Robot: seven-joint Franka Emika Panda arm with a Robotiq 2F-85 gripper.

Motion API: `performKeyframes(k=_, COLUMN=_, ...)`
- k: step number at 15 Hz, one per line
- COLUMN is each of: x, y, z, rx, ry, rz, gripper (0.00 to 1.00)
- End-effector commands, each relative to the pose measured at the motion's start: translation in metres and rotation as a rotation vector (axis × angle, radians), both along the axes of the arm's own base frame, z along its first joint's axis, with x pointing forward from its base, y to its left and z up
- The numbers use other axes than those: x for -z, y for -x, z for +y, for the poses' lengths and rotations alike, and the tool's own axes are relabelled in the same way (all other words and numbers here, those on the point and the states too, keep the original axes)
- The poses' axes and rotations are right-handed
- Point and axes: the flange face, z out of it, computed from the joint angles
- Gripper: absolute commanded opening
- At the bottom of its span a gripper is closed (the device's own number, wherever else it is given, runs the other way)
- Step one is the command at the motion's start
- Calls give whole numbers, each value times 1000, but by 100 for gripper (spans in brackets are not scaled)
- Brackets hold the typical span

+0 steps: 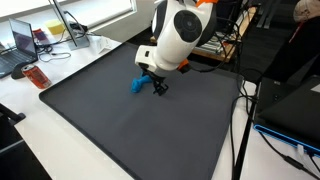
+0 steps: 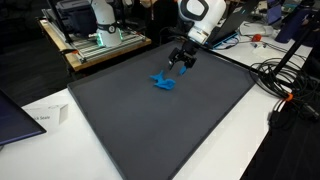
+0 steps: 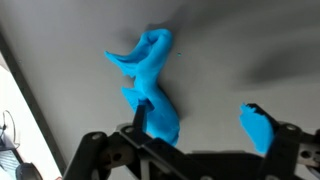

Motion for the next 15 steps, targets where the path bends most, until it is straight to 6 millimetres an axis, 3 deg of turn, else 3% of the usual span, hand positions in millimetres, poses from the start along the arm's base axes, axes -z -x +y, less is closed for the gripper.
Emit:
performKeyframes(k=1, x=-12, y=23, z=-10, rx=-19, ry=1, rz=-42, gripper=100)
performKeyframes(k=15, x=-12, y=107, z=-32, rx=-242, ry=-157, rz=-143, gripper=100)
